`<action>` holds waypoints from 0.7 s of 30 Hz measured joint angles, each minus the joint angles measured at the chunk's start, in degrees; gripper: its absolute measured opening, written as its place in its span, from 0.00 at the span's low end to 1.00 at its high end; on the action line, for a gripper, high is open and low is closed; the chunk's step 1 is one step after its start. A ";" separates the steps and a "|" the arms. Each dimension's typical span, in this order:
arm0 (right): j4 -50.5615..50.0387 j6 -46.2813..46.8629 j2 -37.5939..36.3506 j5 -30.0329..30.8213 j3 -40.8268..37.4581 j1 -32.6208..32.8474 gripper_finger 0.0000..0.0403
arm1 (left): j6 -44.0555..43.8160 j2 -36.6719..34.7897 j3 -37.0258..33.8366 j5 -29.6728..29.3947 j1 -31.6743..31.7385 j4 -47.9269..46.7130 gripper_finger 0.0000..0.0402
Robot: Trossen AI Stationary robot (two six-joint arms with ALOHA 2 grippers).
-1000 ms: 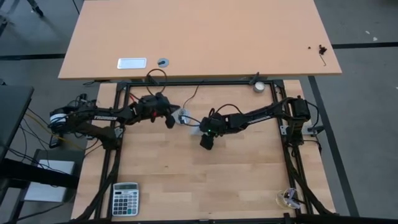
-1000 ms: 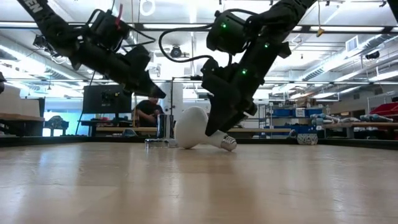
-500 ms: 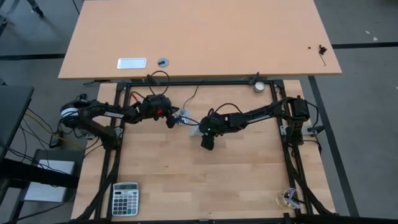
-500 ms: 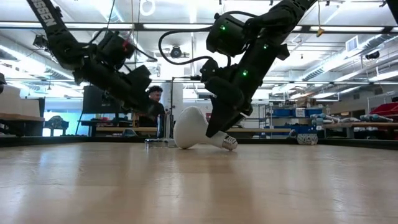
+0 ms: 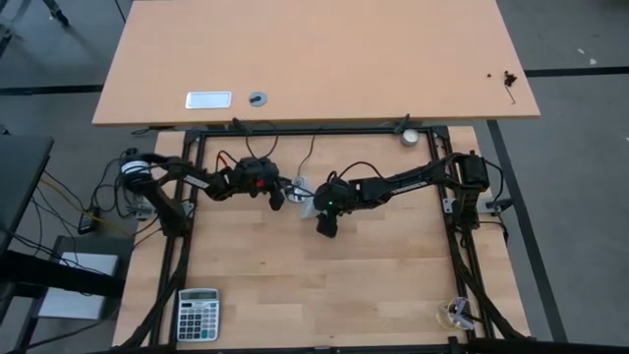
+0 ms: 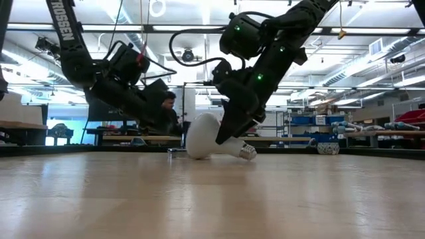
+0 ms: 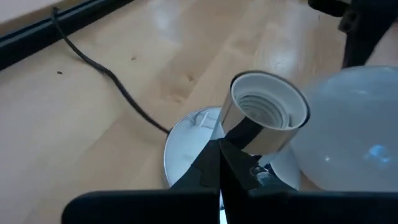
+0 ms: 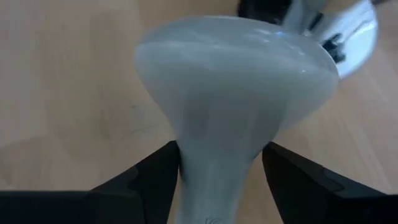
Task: Screw lightbulb
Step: Insert the lightbulb into the silver lamp socket
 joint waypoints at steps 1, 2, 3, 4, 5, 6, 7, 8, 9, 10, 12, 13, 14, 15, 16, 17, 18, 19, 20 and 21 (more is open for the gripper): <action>0.33 -0.01 0.00 -0.44 0.00 0.02 0.58 | -0.60 0.69 0.00 -0.26 -0.43 0.53 0.00; 0.35 -0.05 0.00 -0.69 0.00 0.06 0.58 | -0.98 1.42 0.00 -0.42 -0.79 1.26 0.00; 0.29 -0.02 0.00 -0.89 0.00 0.06 0.58 | -1.30 2.15 0.00 -0.57 -1.10 2.20 0.00; 0.25 0.12 0.00 -1.00 -0.02 0.08 0.58 | -1.57 2.86 0.00 -0.63 -1.38 3.08 0.00; 0.24 0.22 0.00 -1.09 -0.02 0.08 0.58 | -2.16 3.50 0.00 -0.68 -1.63 3.94 0.00; 0.25 0.27 -0.02 -1.18 -0.02 0.08 0.58 | -2.58 4.19 0.00 -0.75 -1.83 5.10 0.00; 0.27 0.28 -0.02 -1.25 -0.02 0.08 0.58 | -2.96 4.91 0.00 -0.78 -2.06 6.17 0.00; 0.23 0.29 -0.02 -1.48 -0.02 0.08 0.58 | -3.32 5.57 0.00 -0.79 -2.26 6.96 0.00; 0.24 0.33 -0.02 -1.76 -0.02 0.08 0.58 | -4.00 6.10 0.00 -0.79 -2.46 7.50 0.00; 0.31 0.34 0.12 -1.96 -0.02 0.10 0.58 | -4.28 6.60 0.00 -0.70 -2.62 7.92 0.00; 1.07 0.34 0.91 -2.25 0.00 0.16 0.58 | -4.43 7.43 0.00 0.30 -3.15 8.45 0.00; 0.67 0.34 1.62 -2.15 0.00 0.12 0.57 | -4.68 7.70 -0.02 1.33 -3.61 8.22 0.00; 1.15 0.36 2.54 -2.10 0.02 0.01 0.57 | -4.93 8.03 -0.04 1.62 -4.08 8.52 0.00; 1.06 0.38 3.13 -2.10 0.02 -0.08 0.57 | -5.27 8.27 -0.01 1.79 -4.48 8.86 0.00; 0.38 0.37 3.82 -1.91 -0.05 -0.10 0.58 | -5.42 8.43 -0.03 1.42 -4.80 8.98 0.00; 0.99 0.48 4.32 -1.63 0.00 -0.04 0.58 | -5.47 8.68 -0.02 1.01 -5.21 9.53 0.00; 1.16 0.54 4.42 -1.56 0.04 -0.03 0.57 | -5.50 8.82 -0.01 0.72 -5.70 9.91 0.00; 1.09 0.63 4.42 -1.58 0.05 -0.11 0.57 | -5.50 8.83 -0.02 0.79 -6.17 10.03 0.00; 1.04 0.58 4.42 -1.68 0.05 -0.16 0.56 | -5.48 8.83 -0.02 0.98 -6.62 10.54 0.00; 0.97 0.32 4.30 -1.69 0.06 -0.16 0.55 | -5.48 8.83 -0.02 1.19 -6.90 10.97 0.00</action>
